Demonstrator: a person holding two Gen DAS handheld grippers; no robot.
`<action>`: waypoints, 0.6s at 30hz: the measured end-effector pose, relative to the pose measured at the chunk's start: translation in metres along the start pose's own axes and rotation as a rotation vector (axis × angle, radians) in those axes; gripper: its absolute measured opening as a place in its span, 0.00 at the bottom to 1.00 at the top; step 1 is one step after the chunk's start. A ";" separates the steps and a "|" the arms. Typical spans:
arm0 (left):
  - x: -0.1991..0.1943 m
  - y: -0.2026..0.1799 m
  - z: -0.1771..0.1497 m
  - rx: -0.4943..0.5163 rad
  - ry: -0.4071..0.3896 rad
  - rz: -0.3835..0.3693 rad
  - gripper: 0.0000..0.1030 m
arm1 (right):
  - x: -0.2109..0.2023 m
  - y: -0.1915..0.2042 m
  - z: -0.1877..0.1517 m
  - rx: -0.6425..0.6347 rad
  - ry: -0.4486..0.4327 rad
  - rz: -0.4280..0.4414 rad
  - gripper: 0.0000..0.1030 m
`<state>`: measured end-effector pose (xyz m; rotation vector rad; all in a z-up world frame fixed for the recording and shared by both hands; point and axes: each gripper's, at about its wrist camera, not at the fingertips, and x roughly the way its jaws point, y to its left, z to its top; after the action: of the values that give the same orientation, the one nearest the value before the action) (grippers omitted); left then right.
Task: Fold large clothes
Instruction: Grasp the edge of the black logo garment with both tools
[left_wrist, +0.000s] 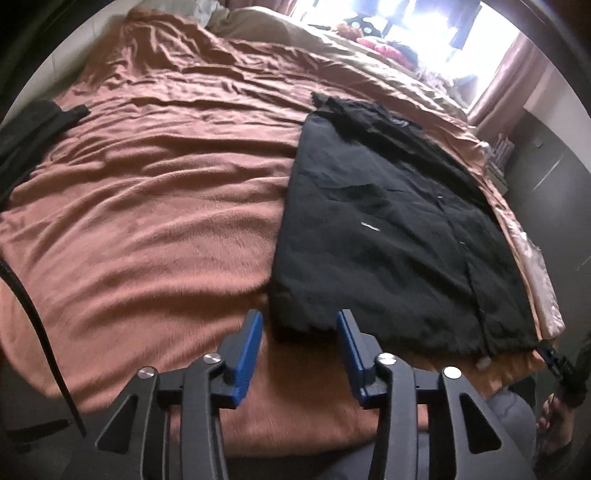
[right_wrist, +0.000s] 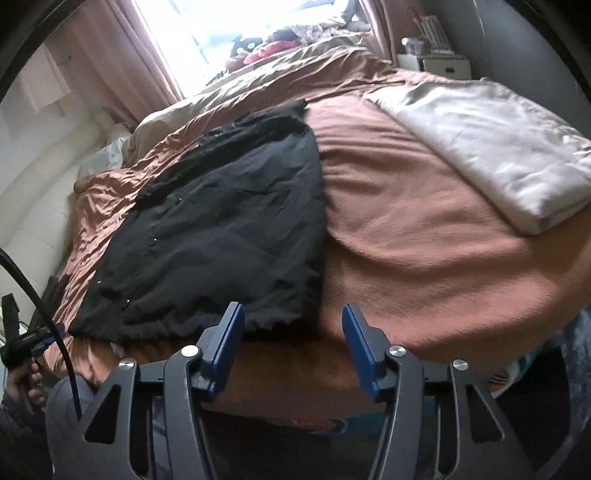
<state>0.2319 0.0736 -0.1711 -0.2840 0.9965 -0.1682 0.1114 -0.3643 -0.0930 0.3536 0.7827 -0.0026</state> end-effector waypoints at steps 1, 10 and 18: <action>0.007 0.003 0.004 -0.007 0.010 -0.016 0.36 | 0.006 -0.001 0.003 0.007 0.009 0.003 0.52; 0.048 0.015 0.025 -0.029 0.064 -0.050 0.35 | 0.038 -0.013 0.020 0.079 0.035 0.030 0.46; 0.054 0.026 0.030 -0.077 0.099 -0.172 0.28 | 0.065 -0.023 0.026 0.191 0.074 0.183 0.41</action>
<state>0.2864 0.0887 -0.2073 -0.4357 1.0783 -0.3035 0.1721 -0.3854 -0.1280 0.6087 0.8229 0.1084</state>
